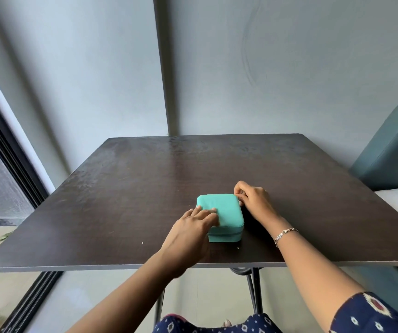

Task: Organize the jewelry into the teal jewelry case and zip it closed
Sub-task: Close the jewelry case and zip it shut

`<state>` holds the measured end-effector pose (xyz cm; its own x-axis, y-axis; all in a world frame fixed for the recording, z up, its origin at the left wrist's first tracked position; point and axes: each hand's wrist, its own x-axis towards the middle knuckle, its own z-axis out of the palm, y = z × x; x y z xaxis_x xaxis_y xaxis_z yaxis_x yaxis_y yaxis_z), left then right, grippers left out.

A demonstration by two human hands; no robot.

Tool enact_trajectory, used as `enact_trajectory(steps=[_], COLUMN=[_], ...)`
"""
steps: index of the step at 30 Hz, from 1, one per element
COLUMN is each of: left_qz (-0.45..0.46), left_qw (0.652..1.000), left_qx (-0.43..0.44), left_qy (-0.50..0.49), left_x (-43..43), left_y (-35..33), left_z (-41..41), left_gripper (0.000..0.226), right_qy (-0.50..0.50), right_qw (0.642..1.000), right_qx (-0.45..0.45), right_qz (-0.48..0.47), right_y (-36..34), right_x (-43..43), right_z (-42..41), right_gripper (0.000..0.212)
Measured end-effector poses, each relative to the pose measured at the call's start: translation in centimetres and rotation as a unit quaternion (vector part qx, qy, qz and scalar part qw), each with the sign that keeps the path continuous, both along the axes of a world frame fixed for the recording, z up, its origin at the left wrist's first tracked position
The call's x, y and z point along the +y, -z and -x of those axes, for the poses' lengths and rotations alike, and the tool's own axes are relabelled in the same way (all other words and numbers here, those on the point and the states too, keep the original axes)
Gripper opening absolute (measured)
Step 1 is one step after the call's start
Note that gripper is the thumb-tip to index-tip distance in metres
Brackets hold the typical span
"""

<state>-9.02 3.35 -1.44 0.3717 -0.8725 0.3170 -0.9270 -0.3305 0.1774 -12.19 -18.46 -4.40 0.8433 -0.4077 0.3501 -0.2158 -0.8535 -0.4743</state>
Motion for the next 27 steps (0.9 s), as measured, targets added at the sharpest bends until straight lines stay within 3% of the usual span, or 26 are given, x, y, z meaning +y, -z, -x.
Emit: enact_trajectory(steps=[5,9,13,16,18,20,22,24,27], left_qz=[-0.031,-0.021,0.012,0.107,0.230,0.288,0.272,0.267,0.255], left_qw=[0.999,0.998,0.995,0.982,0.931,0.874,0.836,0.783,0.751], left_qx=[0.014,0.039,0.079,0.141,0.267,0.366,0.441,0.537,0.597], left_qy=[-0.019,-0.038,-0.051,-0.065,-0.092,-0.141,-0.182,-0.162,-0.119], left_x=[-0.1,0.1,0.0,-0.1,-0.2,-0.4,-0.7,-1.2,-2.0], left_y=[-0.1,0.5,1.4,2.0,2.2,2.4,2.6,2.9,2.4], left_z=[0.2,0.5,0.6,0.5,0.2,0.1,0.2,0.1,0.1], left_gripper=[0.039,0.037,0.034,0.023,0.021,0.034,0.056,0.079,0.075], right_qy=[-0.022,0.014,0.102,0.105,0.095,0.083,0.069,0.062,0.061], right_qw=[0.999,0.989,0.925,0.875,0.852,0.835,0.825,0.817,0.825], right_qx=[0.006,-0.042,-0.119,-0.162,-0.173,-0.181,-0.172,-0.152,-0.125], right_qz=[-0.023,-0.142,-0.347,-0.444,-0.485,-0.513,-0.533,-0.553,-0.548], right_y=[-0.6,0.0,0.7,1.1,1.0,1.0,1.0,0.9,0.5], right_x=[0.2,0.7,2.4,4.3,5.6,6.6,7.4,8.0,8.5], right_z=[-0.6,-0.3,0.7,2.2,3.3,4.0,4.6,4.8,4.8], right_gripper=[0.012,0.012,0.023,0.025,0.024,0.020,0.024,0.032,0.052])
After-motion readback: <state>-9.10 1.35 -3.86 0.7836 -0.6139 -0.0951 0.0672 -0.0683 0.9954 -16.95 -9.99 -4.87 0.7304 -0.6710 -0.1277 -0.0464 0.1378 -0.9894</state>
